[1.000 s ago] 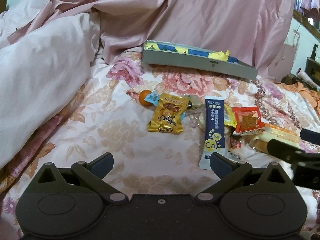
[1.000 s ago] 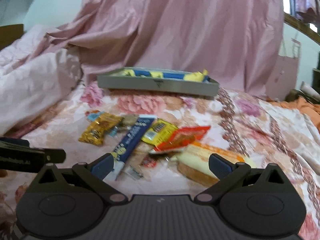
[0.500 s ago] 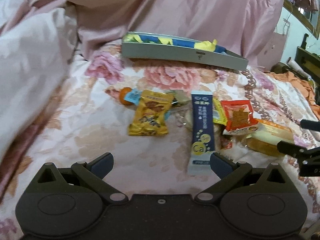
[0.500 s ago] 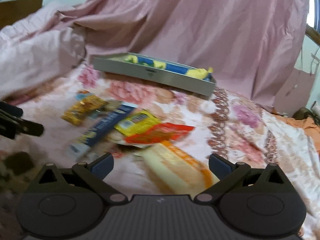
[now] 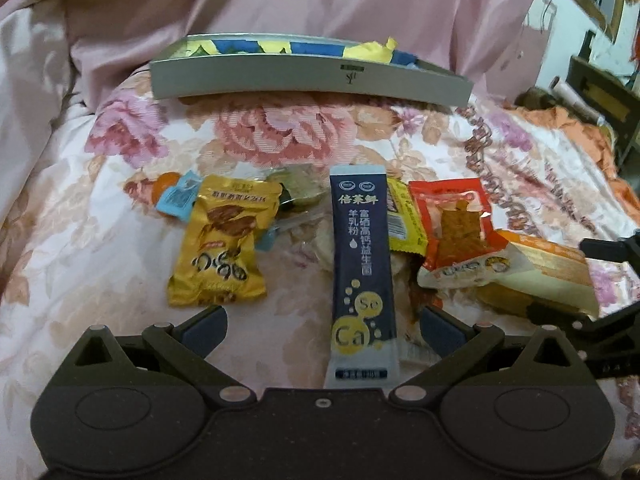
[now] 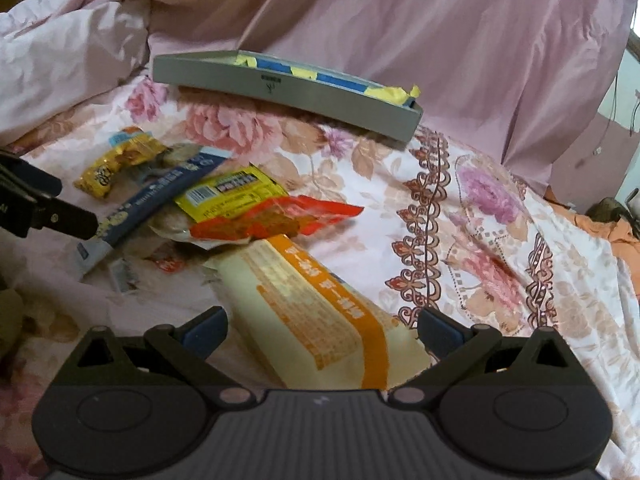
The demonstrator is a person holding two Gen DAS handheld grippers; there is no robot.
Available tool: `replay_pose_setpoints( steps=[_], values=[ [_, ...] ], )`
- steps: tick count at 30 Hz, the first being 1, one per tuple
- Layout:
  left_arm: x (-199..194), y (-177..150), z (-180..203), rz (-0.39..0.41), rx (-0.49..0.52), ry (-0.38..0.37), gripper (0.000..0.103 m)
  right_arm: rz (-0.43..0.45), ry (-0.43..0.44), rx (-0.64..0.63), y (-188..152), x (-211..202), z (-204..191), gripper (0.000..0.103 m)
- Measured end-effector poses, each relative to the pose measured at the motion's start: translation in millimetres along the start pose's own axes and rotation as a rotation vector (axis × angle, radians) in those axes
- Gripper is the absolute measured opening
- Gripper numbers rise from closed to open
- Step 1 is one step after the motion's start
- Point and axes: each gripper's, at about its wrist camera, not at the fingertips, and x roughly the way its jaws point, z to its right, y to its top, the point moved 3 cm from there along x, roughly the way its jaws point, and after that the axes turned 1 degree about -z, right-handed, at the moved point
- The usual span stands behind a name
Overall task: Organize snacks
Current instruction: 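Grasp the dark blue Ca stick with the left tool while the right tool grasps the cream bread packet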
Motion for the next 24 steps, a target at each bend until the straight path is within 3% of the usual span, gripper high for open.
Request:
replay_pose_setpoints(
  steps=[8, 14, 24],
  values=[
    [27.4, 12.0, 14.6, -0.059, 0.033, 0.001, 0.098, 0.012, -0.028, -0.034, -1.5, 3.7, -5.8, 0.103],
    [35.0, 11.8, 15.1, -0.089, -0.001, -0.024, 0.086, 0.021, -0.016, -0.022, 0.0, 5.4, -5.2, 0.100],
    [31.2, 11.2, 10.8, -0.082, -0.090, -0.118, 0.046, 0.007, 0.004, -0.003, 0.2, 2.2, -6.2, 0.086]
  ],
)
